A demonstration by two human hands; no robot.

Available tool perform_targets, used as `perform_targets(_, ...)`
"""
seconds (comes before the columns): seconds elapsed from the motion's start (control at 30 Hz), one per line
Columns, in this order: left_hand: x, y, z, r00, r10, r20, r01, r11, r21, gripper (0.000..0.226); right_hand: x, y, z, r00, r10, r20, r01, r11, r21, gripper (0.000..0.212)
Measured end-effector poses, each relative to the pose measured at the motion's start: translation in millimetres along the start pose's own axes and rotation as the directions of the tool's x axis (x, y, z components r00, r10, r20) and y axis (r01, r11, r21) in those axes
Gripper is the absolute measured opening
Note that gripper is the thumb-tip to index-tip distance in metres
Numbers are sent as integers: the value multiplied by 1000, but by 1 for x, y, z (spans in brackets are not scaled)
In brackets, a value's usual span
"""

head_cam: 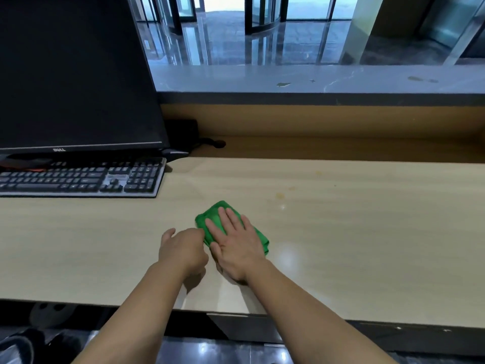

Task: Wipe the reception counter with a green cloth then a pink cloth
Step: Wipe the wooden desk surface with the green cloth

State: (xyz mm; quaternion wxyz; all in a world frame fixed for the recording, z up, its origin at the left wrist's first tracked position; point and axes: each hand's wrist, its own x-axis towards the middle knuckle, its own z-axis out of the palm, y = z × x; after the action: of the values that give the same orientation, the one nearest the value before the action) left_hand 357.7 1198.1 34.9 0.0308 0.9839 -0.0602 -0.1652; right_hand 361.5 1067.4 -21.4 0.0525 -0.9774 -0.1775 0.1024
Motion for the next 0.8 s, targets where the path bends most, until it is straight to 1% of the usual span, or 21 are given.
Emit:
perform_targets(0.1,13,-11,5,994,-59,-91,59,998,-11,18,36,5,-7,996,-91,-13,91,996,-17,55)
perform_targets(0.17,22,-16,11,994,-51,-93,49,998,-32,22,59,14,-14,995,-98,-24,98,995,-10,55)
perform_targets(0.23,31,-19,15,993,-35,-110,29,998,-50,25,79,30,-20,997,-67,-37,68,998,6,55)
perform_targets(0.33,41,-19,15,989,-52,-138,47,998,-38,39,95,72,-27,996,43,-78,-41,999,28,56)
perform_targets(0.43,46,-18,9,989,-51,-142,47,998,-32,27,95,128,-35,970,219,-107,-216,976,41,57)
perform_targets(0.47,48,-18,6,990,-52,-134,50,999,-22,28,92,144,-38,957,273,-99,-270,962,40,57)
perform_targets(0.53,49,-18,2,993,-60,-102,61,998,3,41,86,162,-41,939,335,-71,-334,942,28,56)
perform_targets(0.6,48,-18,0,994,-70,-83,71,997,7,50,84,158,-41,930,363,-60,-362,932,30,57)
perform_targets(0.67,44,-17,0,995,-63,-75,63,998,-6,53,83,140,-39,925,374,-60,-372,927,43,57)
perform_targets(0.73,39,-16,0,997,-48,-65,48,999,-7,54,78,117,-35,945,325,-48,-324,946,30,57)
perform_targets(0.8,30,-17,2,997,-36,-67,36,999,-4,54,69,90,-30,974,225,-27,-224,974,18,57)
